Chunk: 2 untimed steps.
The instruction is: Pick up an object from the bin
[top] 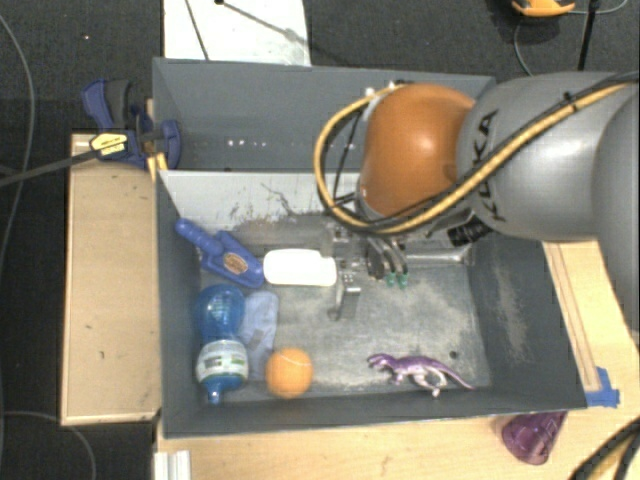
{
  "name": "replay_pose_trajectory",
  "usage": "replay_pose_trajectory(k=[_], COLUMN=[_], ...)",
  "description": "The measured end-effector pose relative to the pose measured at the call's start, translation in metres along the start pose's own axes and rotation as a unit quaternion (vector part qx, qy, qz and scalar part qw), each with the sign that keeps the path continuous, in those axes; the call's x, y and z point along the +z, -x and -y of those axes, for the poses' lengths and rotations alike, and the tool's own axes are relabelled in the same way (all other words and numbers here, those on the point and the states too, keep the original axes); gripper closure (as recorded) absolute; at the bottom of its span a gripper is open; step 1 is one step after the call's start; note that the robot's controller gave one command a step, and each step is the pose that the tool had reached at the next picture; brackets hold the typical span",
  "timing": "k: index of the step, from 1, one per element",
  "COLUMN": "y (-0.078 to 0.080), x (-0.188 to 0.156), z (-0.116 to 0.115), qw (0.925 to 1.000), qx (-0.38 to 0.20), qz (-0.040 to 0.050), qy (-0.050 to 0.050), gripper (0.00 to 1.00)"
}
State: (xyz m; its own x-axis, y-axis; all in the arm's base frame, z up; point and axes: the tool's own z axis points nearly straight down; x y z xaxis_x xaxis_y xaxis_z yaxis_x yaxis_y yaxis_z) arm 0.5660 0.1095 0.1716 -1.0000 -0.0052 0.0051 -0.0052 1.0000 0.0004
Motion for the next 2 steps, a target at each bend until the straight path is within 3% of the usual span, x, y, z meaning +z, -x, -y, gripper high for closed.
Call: replay_pose_trajectory(k=[1,2], y=[0.002,-0.022], x=[-0.005,0.022], z=[0.001,-0.016], qw=[1.0,0.9989], qx=[0.001,-0.046], qz=[0.0039,0.0074], qy=[0.001,0.0], gripper=[0.0,0.0])
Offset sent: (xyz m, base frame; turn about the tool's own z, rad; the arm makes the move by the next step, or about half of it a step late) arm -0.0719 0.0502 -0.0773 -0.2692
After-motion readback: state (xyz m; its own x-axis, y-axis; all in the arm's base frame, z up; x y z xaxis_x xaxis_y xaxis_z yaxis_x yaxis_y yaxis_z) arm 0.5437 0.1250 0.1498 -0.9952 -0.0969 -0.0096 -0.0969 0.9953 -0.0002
